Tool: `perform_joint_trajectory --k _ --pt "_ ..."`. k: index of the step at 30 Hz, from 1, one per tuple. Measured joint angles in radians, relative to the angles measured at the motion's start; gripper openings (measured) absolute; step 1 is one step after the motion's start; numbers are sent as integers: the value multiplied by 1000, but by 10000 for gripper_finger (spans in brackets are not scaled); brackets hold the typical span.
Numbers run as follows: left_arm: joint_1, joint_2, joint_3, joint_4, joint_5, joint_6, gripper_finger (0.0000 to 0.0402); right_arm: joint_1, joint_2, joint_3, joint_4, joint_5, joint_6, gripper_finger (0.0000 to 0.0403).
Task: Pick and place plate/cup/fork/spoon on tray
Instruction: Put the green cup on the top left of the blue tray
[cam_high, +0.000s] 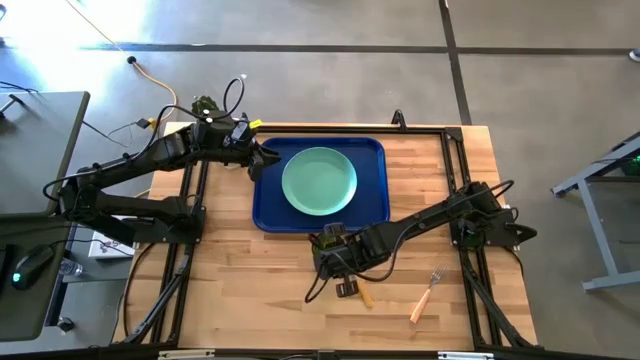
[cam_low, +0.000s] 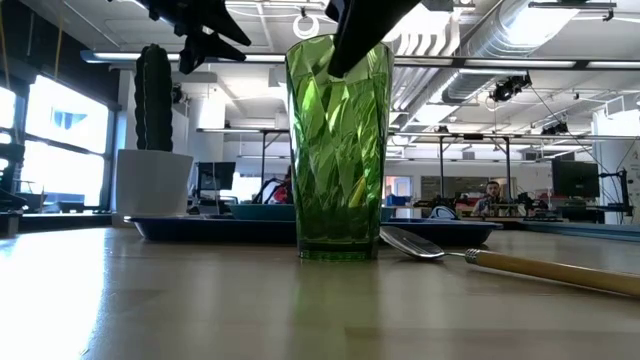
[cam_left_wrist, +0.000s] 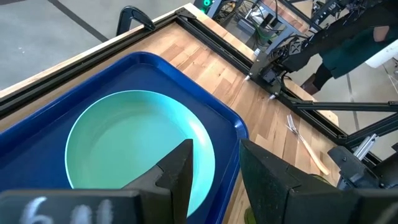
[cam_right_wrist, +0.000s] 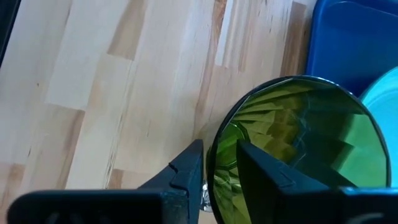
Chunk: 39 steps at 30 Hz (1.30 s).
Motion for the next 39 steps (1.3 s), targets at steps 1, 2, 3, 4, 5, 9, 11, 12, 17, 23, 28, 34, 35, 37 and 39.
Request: perform_joint_trajectory --k 1,2,3,4,5,9,11,12,17,23,28,34,35,37,39 --pt "0 0 0 0 0 0 122 0 0 0 1 0 -3 92" --pt "0 0 0 0 0 0 122 1 0 0 4 0 -9 96" --pt "0 0 0 0 0 0 122 2 0 0 6 -1 -13 100" --pt "0 0 0 0 0 0 122 3 0 0 7 -3 -15 104" --pt "0 0 0 0 0 0 122 3 0 0 7 -8 -16 107" --pt "0 0 0 0 0 0 122 4 -2 0 6 -24 -17 118" --pt "0 0 0 0 0 0 122 6 -4 6 4 -24 -17 121" --pt "0 0 0 0 0 0 122 7 -4 17 -7 -24 -17 122" --pt "0 0 0 0 0 0 122 8 -5 95 -51 -20 -17 122" --pt "-1 0 0 0 0 1 122 7 -5 191 -139 59 23 122" --pt "-18 0 0 0 0 14 122 7 -5 256 -187 125 114 122" --pt "-61 0 0 0 0 19 122 7 -5 334 -253 222 278 122" --pt "-68 0 0 0 0 19 122 7 -5 347 -268 239 306 122" --pt "-82 0 6 -9 1 19 122 7 -4 376 -312 271 362 122" --pt "-95 0 29 -26 4 35 122 7 -4 404 -340 301 413 122"
